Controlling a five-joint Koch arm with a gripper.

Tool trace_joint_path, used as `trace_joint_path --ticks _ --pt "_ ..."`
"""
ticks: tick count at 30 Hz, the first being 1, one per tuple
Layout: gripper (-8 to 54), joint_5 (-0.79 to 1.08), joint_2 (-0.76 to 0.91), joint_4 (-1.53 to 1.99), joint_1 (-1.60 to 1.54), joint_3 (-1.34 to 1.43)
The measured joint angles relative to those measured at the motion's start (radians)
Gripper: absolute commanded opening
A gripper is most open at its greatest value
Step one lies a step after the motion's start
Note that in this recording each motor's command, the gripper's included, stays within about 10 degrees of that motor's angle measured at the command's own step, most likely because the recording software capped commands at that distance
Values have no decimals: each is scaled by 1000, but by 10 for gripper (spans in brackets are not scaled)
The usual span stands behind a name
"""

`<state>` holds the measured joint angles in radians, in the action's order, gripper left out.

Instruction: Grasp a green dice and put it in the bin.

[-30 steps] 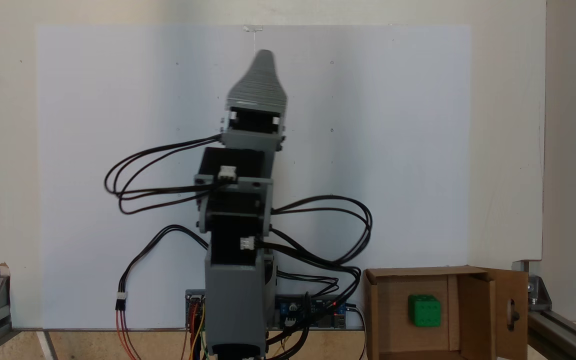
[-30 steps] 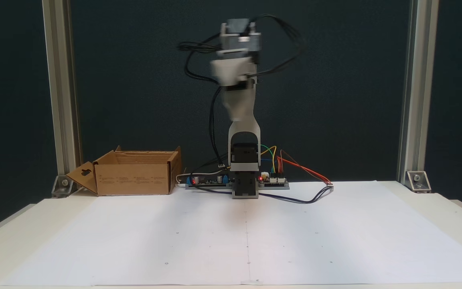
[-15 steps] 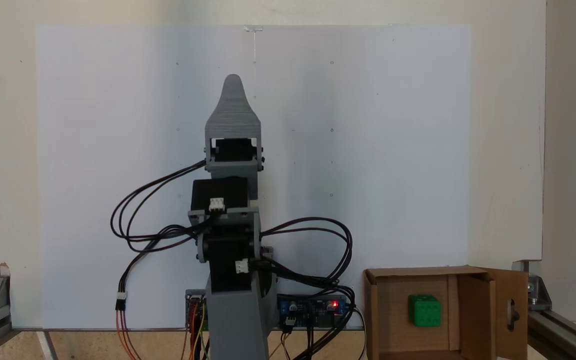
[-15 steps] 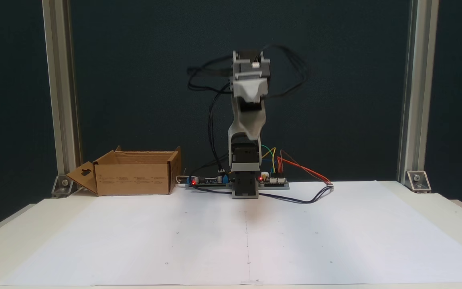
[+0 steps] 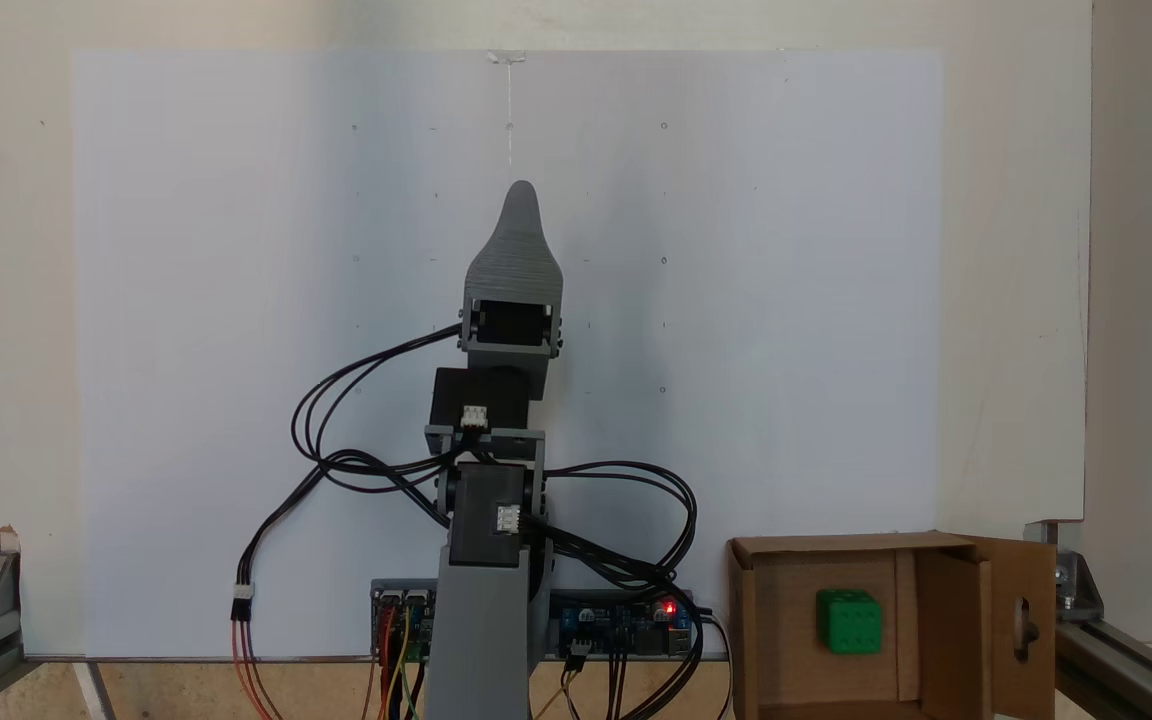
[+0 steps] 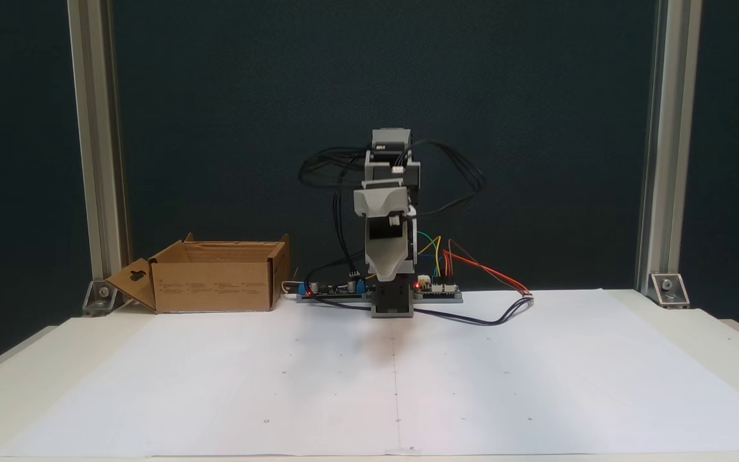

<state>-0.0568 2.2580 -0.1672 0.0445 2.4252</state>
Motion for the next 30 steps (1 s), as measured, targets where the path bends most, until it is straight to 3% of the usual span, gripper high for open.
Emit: trace_joint_path --ticks 22,30 --pt "440 0 0 -907 2 589" --pt "450 0 0 -1209 14 652"
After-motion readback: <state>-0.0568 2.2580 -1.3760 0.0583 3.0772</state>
